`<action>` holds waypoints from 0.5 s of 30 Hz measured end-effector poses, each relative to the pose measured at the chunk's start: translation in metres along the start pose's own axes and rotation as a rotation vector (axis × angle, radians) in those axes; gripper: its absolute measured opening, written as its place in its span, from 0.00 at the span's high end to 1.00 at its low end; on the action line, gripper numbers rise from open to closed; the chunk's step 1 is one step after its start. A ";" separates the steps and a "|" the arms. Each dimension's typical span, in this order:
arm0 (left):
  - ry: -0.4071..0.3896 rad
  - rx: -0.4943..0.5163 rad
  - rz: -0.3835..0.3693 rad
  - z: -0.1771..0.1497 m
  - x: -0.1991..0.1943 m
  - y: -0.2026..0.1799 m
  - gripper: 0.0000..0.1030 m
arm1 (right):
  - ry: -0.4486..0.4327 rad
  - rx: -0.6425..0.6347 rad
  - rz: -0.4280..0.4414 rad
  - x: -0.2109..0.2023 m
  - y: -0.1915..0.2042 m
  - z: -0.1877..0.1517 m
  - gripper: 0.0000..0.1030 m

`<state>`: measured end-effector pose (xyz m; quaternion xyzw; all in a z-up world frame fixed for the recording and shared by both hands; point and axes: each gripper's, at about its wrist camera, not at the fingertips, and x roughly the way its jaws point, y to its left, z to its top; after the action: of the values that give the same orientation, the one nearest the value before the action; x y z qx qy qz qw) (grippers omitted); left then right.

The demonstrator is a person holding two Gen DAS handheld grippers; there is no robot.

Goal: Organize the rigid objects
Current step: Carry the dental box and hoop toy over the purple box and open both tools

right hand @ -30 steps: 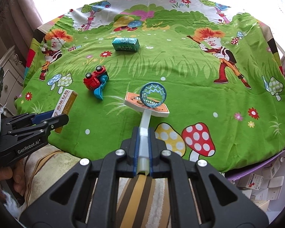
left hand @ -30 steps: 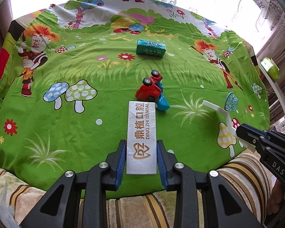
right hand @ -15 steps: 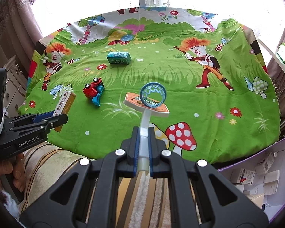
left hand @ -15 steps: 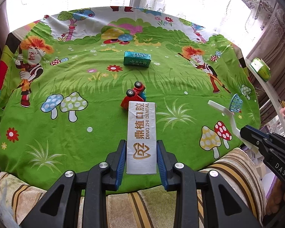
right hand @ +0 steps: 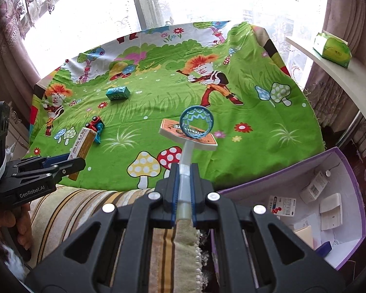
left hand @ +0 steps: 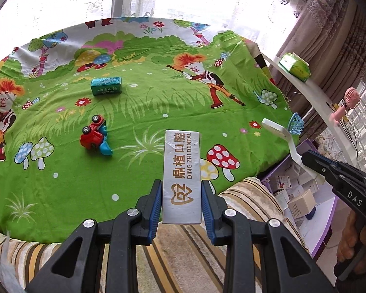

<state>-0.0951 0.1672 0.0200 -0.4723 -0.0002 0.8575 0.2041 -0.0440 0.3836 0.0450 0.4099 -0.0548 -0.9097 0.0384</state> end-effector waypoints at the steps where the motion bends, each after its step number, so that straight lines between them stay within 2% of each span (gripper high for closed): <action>1: 0.003 0.012 -0.011 0.000 0.001 -0.008 0.69 | -0.005 0.017 -0.011 -0.005 -0.010 -0.001 0.89; 15: 0.046 0.179 -0.120 0.001 0.015 -0.106 0.69 | -0.043 0.189 -0.154 -0.046 -0.115 -0.025 0.89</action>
<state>-0.0659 0.2693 0.0292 -0.4706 0.0528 0.8293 0.2965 0.0018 0.5012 0.0477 0.3949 -0.1096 -0.9093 -0.0717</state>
